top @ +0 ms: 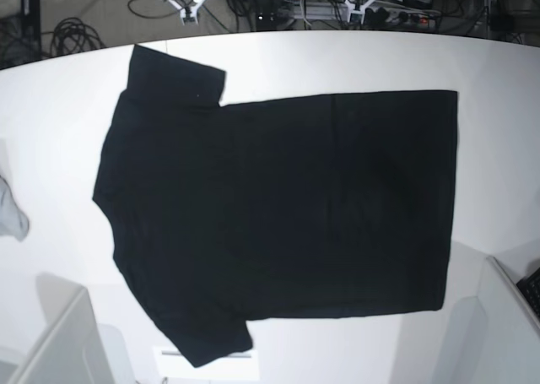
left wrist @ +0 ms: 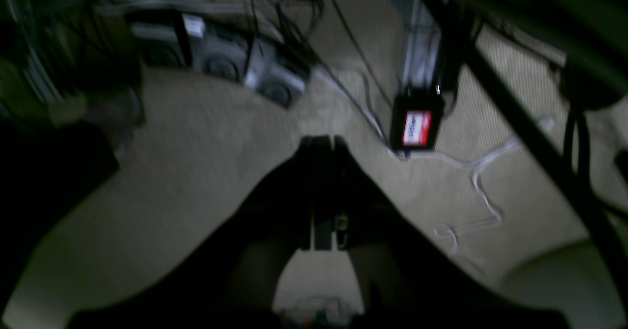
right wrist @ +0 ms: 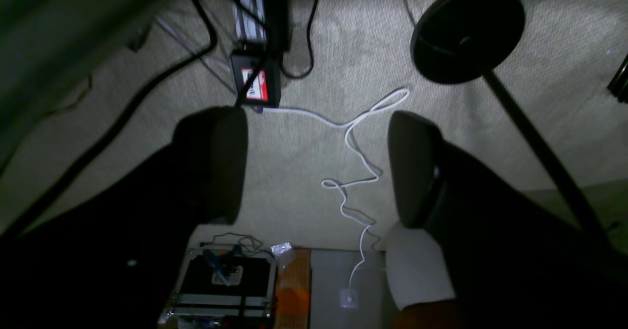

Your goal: Fold the T-shirt properly

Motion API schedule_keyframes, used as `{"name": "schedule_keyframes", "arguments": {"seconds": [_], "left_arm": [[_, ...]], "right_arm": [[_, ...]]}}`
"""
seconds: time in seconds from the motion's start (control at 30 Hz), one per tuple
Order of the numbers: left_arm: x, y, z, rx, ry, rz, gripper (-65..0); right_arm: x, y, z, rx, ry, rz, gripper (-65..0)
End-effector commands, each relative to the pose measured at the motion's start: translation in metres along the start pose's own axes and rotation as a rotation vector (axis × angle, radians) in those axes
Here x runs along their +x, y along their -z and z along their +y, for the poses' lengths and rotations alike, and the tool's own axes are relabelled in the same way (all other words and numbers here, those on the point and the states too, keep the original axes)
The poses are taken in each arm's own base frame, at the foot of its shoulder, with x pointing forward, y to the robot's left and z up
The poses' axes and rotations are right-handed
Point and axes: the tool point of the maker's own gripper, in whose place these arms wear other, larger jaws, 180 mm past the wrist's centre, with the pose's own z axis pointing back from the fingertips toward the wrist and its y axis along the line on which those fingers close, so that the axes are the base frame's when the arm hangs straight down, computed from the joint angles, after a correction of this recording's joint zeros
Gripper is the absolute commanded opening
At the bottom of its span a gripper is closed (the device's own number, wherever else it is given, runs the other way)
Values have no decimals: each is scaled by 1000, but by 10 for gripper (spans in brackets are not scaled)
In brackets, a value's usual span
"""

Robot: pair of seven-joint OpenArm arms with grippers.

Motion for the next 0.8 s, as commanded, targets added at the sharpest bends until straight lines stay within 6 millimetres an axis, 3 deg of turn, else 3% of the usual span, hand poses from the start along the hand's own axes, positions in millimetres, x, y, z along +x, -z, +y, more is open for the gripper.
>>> {"name": "schedule_keyframes", "arguments": {"seconds": [0.0, 0.1, 0.13, 0.23, 0.4, 0.43, 0.47, 0.53, 0.63, 0.77], "left_arm": [[-1, 0, 2, 6, -5, -3, -645], [0, -1, 2, 6, -6, -9, -643], [0, -1, 2, 6, -9, -8, -643], [-3, -1, 1, 4, -72, -3, -624], [-10, -1, 1, 4, -148, 9, -369], [-11, -1, 1, 4, -137, 10, -347], [-10, -1, 1, 4, -125, 10, -352], [-15, -2, 1, 4, -88, 17, -423], [-23, -2, 0, 3, -25, 20, -650], [-25, -3, 0, 3, -17, 20, -650]], "right_arm": [[-6, 0, -1, 0, -1, 7, -363], [-8, 0, 0, 0, -1, 6, -600], [-9, 0, 0, 0, -1, 10, -650], [-19, 0, -1, 0, 7, 24, -650], [-21, 0, -1, 0, 7, 24, -650], [-21, 0, -1, 0, 7, 22, -650], [-20, 0, -1, 0, 7, 21, -650], [-20, 0, -1, 0, 1, 21, -650], [-19, 0, -3, -3, -3, 18, -650], [-3, -1, -3, -5, -4, -23, -650]]}}
